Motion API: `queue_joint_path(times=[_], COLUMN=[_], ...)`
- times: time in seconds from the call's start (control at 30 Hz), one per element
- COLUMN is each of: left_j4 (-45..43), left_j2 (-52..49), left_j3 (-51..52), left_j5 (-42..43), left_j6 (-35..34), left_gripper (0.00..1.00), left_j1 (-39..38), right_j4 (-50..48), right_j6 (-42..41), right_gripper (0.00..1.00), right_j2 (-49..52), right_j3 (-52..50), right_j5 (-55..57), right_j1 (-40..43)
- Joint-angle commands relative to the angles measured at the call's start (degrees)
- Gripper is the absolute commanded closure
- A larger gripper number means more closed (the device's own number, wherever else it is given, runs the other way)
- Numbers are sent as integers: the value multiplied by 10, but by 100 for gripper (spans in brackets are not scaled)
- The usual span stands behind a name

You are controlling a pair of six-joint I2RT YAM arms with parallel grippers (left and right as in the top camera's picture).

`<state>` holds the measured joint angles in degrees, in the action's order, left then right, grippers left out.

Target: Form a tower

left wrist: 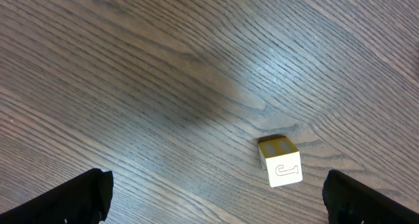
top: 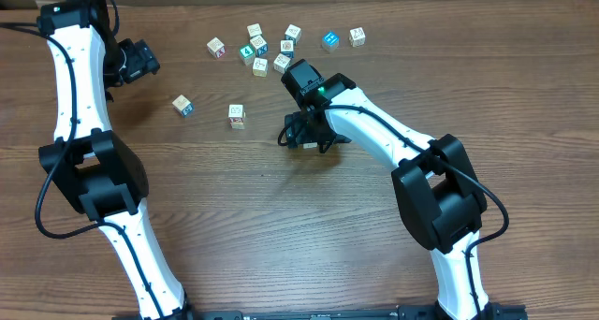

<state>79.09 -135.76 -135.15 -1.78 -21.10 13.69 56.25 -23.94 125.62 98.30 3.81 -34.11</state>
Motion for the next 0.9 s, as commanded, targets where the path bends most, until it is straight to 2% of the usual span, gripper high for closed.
queue_joint_path(times=[0.0, 0.2, 0.37, 0.43, 0.67, 0.87], left_j4=[-1, -1, -1, -1, -1, -1], left_j2=[11, 11, 11, 11, 11, 11], left_j3=[-10, -10, -10, -10, -10, -10], left_j5=[-1, -1, -1, -1, -1, -1], left_j6=[-12, -12, -12, -12, -12, -12], left_gripper=[1, 0, 1, 1, 1, 0], left_j1=[0, 0, 0, 0, 0, 0], right_j4=[-2, 4, 10, 12, 14, -2], right_j6=[-1, -1, -1, -1, -1, -1], right_gripper=[18, 24, 23, 19, 21, 33], right_j2=[-19, -19, -19, -19, -19, -19], right_j3=[14, 14, 14, 14, 14, 14], right_j5=[0, 0, 0, 0, 0, 0], right_j1=[2, 2, 2, 2, 0, 0])
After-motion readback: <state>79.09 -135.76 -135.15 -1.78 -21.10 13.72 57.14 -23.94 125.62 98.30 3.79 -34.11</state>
